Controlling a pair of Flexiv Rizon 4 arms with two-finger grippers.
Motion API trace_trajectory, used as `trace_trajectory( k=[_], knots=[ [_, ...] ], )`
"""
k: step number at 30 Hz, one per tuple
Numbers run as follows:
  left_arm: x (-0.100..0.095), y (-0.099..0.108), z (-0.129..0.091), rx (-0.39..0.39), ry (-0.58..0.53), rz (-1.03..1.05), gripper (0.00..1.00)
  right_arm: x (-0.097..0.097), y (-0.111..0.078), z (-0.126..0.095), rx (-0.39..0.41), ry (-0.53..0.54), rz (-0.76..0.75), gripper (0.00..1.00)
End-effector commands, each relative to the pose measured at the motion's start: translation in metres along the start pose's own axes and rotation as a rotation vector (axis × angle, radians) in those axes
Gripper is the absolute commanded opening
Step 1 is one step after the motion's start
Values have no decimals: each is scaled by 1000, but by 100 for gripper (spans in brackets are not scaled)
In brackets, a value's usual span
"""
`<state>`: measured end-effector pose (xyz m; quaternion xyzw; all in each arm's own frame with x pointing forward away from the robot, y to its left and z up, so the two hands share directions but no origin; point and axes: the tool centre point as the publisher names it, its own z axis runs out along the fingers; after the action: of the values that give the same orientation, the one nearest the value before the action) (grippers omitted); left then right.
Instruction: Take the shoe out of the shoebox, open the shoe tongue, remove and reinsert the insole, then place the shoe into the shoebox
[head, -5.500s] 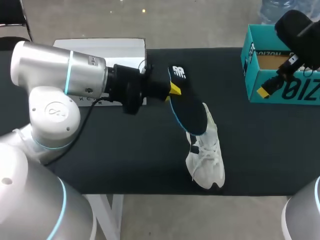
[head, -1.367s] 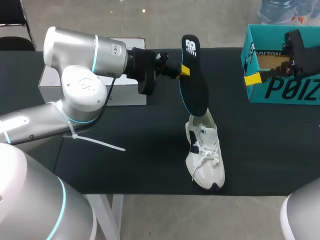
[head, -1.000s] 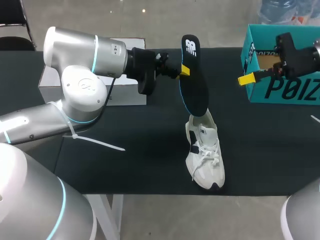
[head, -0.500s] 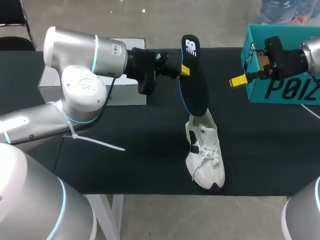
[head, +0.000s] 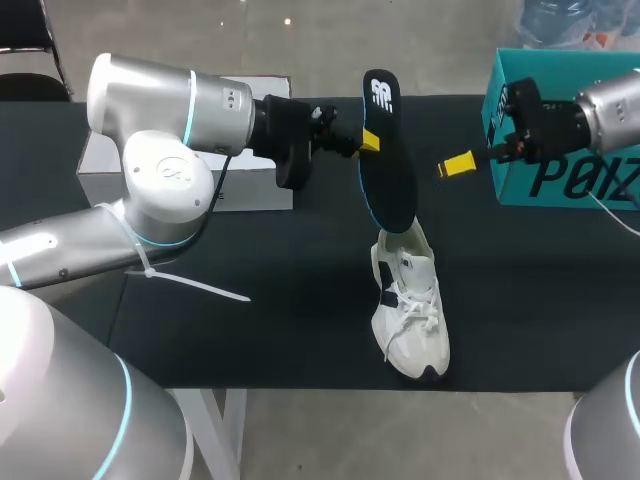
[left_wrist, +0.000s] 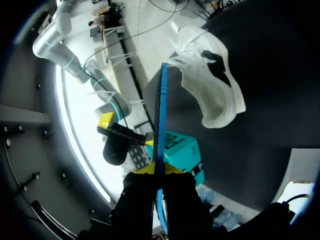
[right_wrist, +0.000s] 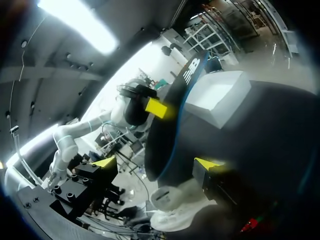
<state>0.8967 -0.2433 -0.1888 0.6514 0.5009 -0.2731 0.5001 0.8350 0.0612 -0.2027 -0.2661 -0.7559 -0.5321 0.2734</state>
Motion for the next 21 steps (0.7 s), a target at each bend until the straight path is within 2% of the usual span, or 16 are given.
trace_trajectory(
  k=[1,21],
  knots=[
    [0,0,0,-1,-1,2,0,-8,6,8,5,12,0,100],
    [0,0,0,-1,-1,2,0,6,29,50,9,75,-33,100]
  ],
)
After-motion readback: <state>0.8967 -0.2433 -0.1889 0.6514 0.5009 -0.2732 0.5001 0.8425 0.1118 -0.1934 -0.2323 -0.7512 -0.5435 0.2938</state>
